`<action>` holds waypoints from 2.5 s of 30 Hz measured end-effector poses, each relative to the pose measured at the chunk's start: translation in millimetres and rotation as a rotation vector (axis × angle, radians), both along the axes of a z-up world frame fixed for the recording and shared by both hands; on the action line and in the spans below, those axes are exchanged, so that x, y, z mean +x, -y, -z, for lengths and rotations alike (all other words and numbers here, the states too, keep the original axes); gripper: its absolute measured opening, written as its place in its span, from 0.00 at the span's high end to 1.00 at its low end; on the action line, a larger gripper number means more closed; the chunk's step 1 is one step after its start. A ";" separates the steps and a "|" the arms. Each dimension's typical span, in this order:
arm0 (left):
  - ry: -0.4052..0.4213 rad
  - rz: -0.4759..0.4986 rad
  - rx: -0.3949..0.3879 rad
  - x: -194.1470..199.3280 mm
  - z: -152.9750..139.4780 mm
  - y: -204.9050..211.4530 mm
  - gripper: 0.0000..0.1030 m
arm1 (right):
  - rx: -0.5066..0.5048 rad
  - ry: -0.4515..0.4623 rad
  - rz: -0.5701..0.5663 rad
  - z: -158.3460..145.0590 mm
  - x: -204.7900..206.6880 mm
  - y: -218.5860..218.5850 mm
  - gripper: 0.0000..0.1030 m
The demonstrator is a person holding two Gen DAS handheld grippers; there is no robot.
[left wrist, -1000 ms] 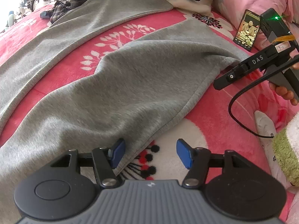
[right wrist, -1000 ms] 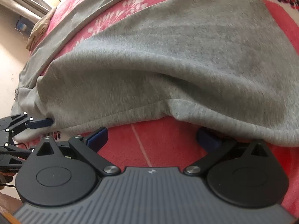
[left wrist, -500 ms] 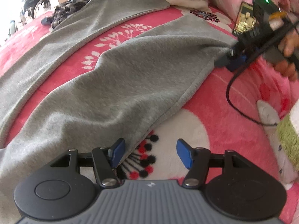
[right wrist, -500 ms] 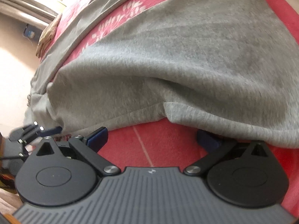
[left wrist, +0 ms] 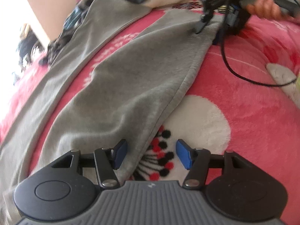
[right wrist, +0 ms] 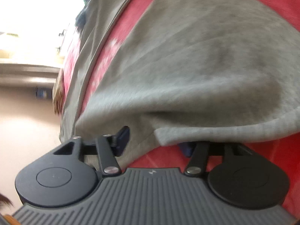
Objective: Fold clothes
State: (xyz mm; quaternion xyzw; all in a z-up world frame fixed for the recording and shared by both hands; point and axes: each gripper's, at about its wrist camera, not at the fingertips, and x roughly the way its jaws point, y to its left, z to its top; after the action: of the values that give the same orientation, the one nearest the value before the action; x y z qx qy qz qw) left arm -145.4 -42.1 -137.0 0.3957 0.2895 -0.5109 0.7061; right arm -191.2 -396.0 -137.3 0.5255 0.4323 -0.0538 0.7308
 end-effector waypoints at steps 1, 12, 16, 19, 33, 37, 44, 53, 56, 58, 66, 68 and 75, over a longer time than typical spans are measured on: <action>-0.006 -0.004 -0.009 2.0 -0.3 0.5 0.53 | -0.011 0.005 0.018 -0.5 -0.4 2.3 0.70; -0.359 -0.343 -0.278 92.6 -73.4 -15.1 0.96 | -0.217 0.321 -0.070 -73.0 96.5 9.4 0.97; -0.408 -0.402 -0.474 122.9 -129.5 -39.6 0.96 | -0.267 0.573 -0.127 -151.0 141.5 16.4 0.97; -0.425 -0.367 -0.525 120.3 -148.9 -45.9 0.96 | -0.319 0.725 -0.151 -198.5 133.9 9.5 0.97; -0.654 -0.214 -0.133 51.3 -18.7 -17.2 0.93 | -0.230 0.040 0.073 -25.3 -10.0 31.7 0.97; -0.658 -0.215 -0.101 49.7 -14.1 -15.4 0.82 | -0.209 -0.060 0.104 -3.8 -29.0 31.0 0.89; -0.671 -0.186 -0.152 51.1 -24.7 -9.3 0.60 | -0.637 -0.001 -0.080 -61.3 -18.1 14.4 0.74; -0.725 -0.216 -0.224 62.1 -37.9 -1.5 0.58 | -0.675 0.072 -0.036 -90.4 32.9 61.4 0.60; -0.729 -0.229 -0.237 63.5 -38.6 -1.3 0.58 | -0.594 0.024 0.064 -87.6 17.5 75.4 0.58; -0.730 -0.228 -0.239 66.4 -37.4 0.8 0.58 | -0.505 -0.030 0.127 -72.8 8.3 85.8 0.57; -0.726 -0.218 -0.259 81.9 -28.7 24.1 0.58 | -0.111 -0.054 0.289 -9.5 -3.2 113.5 0.57; -0.729 -0.218 -0.262 82.6 -25.9 28.4 0.58 | -0.050 -0.036 0.283 -0.6 4.1 115.4 0.61; -0.756 -0.229 -0.245 86.7 -13.4 36.2 0.58 | -0.408 0.176 0.147 -57.0 11.2 81.0 0.89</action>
State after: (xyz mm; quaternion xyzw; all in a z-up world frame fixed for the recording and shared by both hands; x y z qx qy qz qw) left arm -58.7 -78.4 -123.6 0.0583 0.5078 -0.5690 0.6442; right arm -180.0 -476.9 -80.3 0.3997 0.3075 -0.1470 0.8509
